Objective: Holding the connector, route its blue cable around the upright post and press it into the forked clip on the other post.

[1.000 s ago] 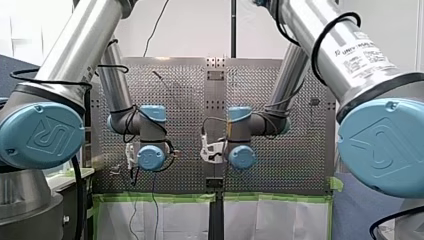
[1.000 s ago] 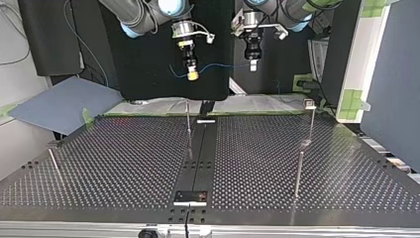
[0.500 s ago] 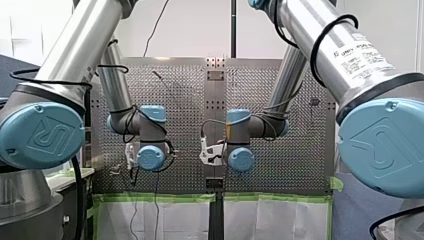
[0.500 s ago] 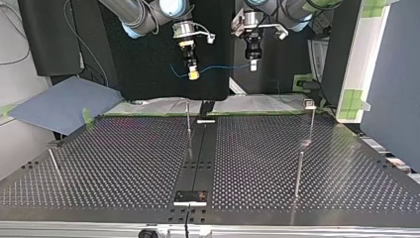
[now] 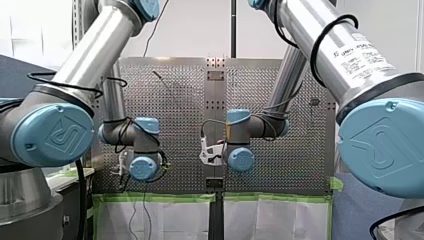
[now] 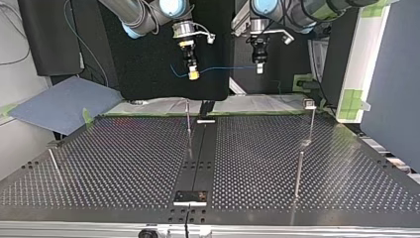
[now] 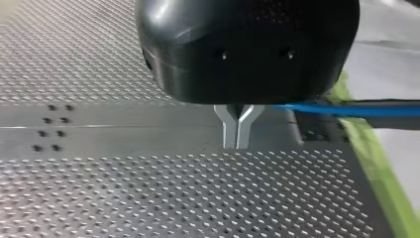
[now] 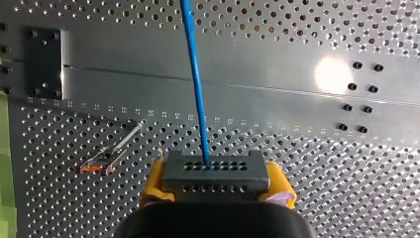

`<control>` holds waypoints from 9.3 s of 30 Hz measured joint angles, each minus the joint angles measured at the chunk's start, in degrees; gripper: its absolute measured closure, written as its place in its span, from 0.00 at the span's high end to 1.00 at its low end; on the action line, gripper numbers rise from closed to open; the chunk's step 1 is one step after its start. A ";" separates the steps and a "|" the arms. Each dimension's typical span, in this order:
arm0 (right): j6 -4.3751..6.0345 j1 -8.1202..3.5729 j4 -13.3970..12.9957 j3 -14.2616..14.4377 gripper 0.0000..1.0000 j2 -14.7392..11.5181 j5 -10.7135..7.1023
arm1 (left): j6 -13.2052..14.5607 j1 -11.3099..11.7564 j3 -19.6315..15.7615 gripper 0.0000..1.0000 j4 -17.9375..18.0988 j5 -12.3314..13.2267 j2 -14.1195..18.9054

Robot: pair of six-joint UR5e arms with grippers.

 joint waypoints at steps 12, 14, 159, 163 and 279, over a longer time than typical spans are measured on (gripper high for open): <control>-0.53 -0.51 0.41 -0.54 0.38 0.52 0.52 | 6.31 0.62 0.10 0.01 0.18 0.10 -4.62; -1.13 -1.13 0.93 -1.14 0.38 1.14 1.14 | 6.98 0.45 0.68 0.01 -0.08 -0.35 -4.18; 4.70 -3.04 64.28 -50.36 0.38 -11.40 -15.42 | -27.38 28.83 36.15 0.03 -41.32 13.42 27.90; 4.65 -3.29 64.60 -51.43 0.38 -9.99 -15.53 | -26.39 28.50 36.19 0.03 -41.31 15.48 26.03; 3.48 -0.36 49.71 -46.55 0.38 28.46 4.08 | -25.34 24.17 38.41 1.00 -43.79 15.04 14.29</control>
